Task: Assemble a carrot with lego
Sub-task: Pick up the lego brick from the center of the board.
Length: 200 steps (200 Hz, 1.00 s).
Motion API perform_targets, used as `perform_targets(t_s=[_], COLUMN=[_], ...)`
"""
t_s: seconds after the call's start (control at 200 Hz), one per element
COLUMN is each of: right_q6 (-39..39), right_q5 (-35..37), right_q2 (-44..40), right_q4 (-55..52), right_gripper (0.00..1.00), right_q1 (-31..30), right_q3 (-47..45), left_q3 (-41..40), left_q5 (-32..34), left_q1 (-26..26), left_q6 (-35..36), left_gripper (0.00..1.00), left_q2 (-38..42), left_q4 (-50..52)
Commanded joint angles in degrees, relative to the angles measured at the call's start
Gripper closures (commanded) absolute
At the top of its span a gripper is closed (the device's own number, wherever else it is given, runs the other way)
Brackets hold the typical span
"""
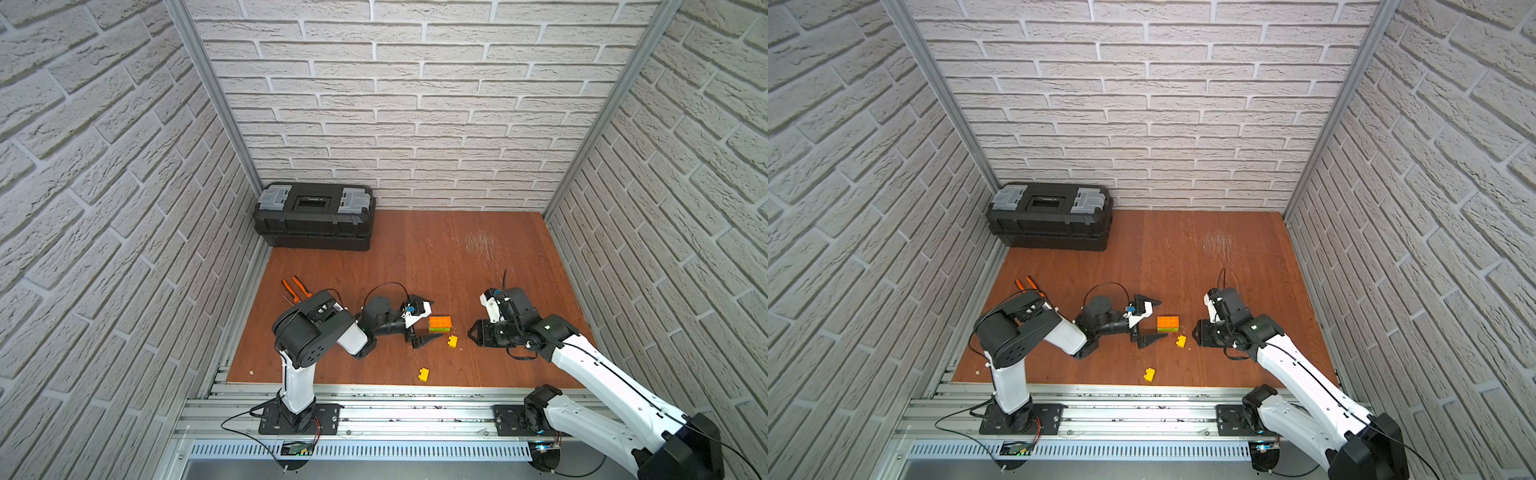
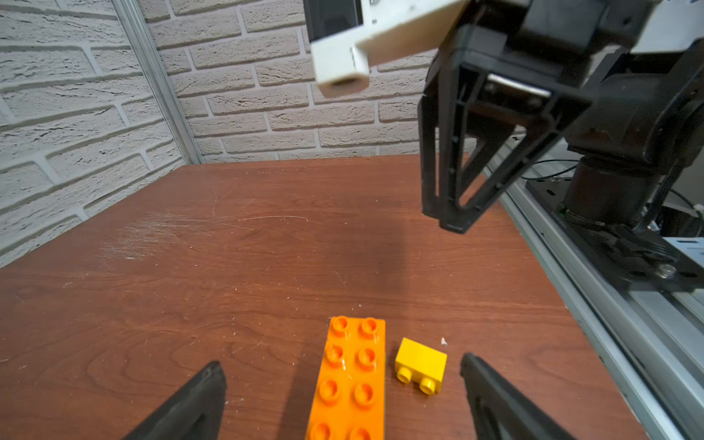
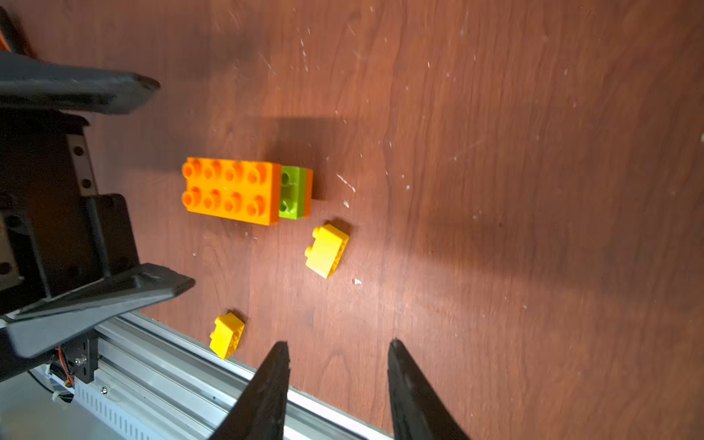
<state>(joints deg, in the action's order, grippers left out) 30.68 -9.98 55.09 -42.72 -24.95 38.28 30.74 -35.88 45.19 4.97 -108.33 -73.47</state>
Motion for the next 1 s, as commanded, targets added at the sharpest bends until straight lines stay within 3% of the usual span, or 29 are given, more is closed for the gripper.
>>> perform_targets(t_s=[0.0, 0.26, 0.38, 0.475, 0.57, 0.64, 0.725, 0.895, 0.995], right_q6=[4.4, 7.84, 8.82, 9.63, 10.85, 13.09, 16.2, 22.42, 23.3], right_q5=[2.01, 6.1, 6.81, 6.75, 8.11, 9.77, 11.38, 15.32, 14.95], right_q2=[0.15, 3.65, 5.12, 5.32, 6.62, 8.67, 11.76, 20.66, 26.84], right_q4=[-2.33, -4.56, -3.45, -2.37, -3.76, -5.85, -8.51, -12.59, -10.93], right_gripper=[0.59, 0.66, 0.67, 0.69, 0.65, 0.45, 0.35, 0.34, 0.42], right_q1=[-2.3, -7.37, -10.63, -12.71, -16.56, -20.35, -25.19, -33.82, -35.72], right_q3=[0.48, 2.86, 3.66, 2.87, 3.32, 5.25, 9.17, 19.4, 22.87], left_q3=[1.46, 2.51, -0.06, -2.68, -6.35, -9.28, -12.56, -17.78, -21.48], left_q5=[-0.27, -1.57, 0.6, 3.24, 6.96, 10.26, 15.24, 19.53, 23.24], left_q1=[0.33, 0.34, -0.13, 0.0, 0.33, 0.34, 0.32, 0.51, 0.77], left_q6=[1.28, 1.07, -1.09, -0.47, 0.88, 1.22, 0.9, -1.24, -3.81], left_gripper=[0.02, 0.02, 0.02, 0.03, 0.02, 0.02, 0.02, 0.02, 0.02], left_q2=[-1.18, -4.5, -5.88, -3.13, 2.13, 6.63, 13.62, 31.04, 44.21], left_q4=[0.6, 0.41, -6.77, -6.82, -6.85, -6.78, -4.1, 9.16, 16.72])
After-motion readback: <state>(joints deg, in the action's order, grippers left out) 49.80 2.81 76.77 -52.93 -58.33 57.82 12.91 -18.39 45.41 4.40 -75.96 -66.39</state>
